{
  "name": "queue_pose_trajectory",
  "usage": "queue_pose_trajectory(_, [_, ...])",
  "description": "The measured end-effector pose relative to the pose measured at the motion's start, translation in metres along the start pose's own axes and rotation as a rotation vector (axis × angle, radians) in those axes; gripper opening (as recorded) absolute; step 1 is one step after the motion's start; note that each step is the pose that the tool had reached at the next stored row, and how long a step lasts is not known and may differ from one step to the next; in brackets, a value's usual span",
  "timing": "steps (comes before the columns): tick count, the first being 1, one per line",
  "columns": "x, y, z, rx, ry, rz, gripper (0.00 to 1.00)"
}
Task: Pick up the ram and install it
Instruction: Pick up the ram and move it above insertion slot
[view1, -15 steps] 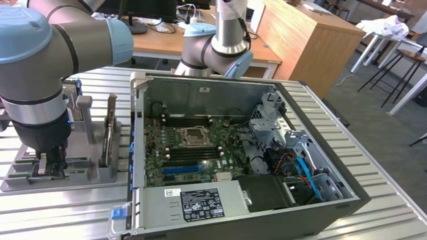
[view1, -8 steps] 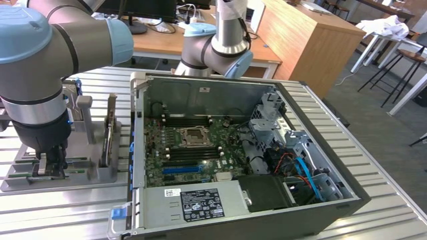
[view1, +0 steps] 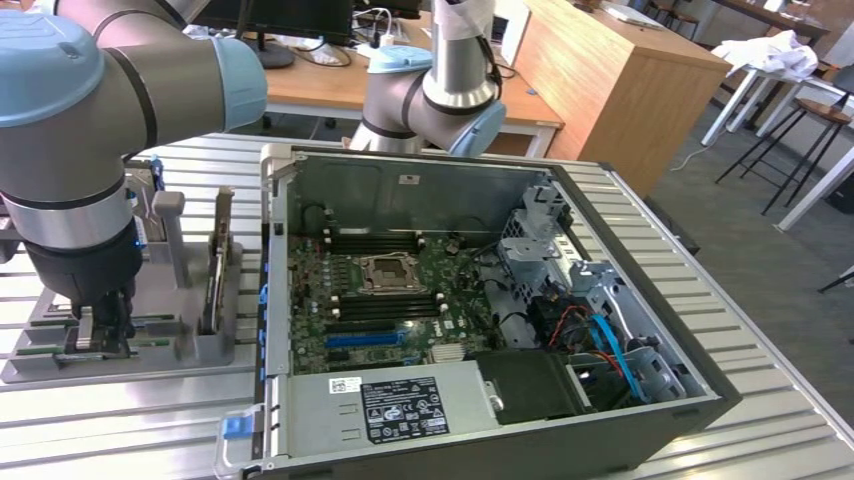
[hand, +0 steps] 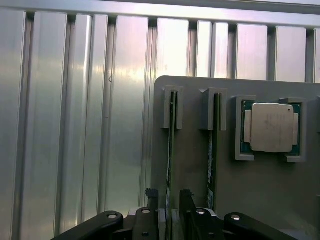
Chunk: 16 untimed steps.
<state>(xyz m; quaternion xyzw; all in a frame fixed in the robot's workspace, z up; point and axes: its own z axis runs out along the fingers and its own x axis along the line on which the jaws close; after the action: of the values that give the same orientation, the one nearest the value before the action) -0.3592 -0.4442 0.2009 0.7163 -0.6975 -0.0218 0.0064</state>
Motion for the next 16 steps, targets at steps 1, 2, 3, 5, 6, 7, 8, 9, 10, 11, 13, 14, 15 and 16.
queue_pose_trajectory(1, [0.0, 0.0, 0.0, 0.0, 0.0, 0.0, 0.3])
queue_pose_trajectory(2, [0.0, 0.0, 0.0, 0.0, 0.0, 0.0, 0.3])
queue_pose_trajectory(3, [0.0, 0.0, 0.0, 0.0, 0.0, 0.0, 0.23])
queue_pose_trajectory(5, [0.0, 0.0, 0.0, 0.0, 0.0, 0.0, 0.23])
queue_pose_trajectory(6, [0.0, 0.0, 0.0, 0.0, 0.0, 0.0, 0.23])
queue_pose_trajectory(7, [0.0, 0.0, 0.0, 0.0, 0.0, 0.0, 0.23])
queue_pose_trajectory(8, [0.0, 0.0, 0.0, 0.0, 0.0, 0.0, 0.23])
queue_pose_trajectory(9, [0.0, 0.0, 0.0, 0.0, 0.0, 0.0, 0.23])
queue_pose_trajectory(10, [0.0, 0.0, 0.0, 0.0, 0.0, 0.0, 0.23])
queue_pose_trajectory(11, [0.0, 0.0, 0.0, 0.0, 0.0, 0.0, 0.23])
queue_pose_trajectory(13, [-0.0005, 0.0, 0.0001, 0.0002, -0.0002, 0.0, 0.23])
queue_pose_trajectory(14, [-0.0011, 0.0, 0.0, 0.0001, -0.0001, 0.0, 0.23])
queue_pose_trajectory(15, [-0.0013, -0.0001, 0.0001, 0.0001, -0.0001, 0.0, 0.23])
queue_pose_trajectory(16, [-0.0012, -0.0001, 0.0, 0.0001, 0.0, 0.0, 0.23])
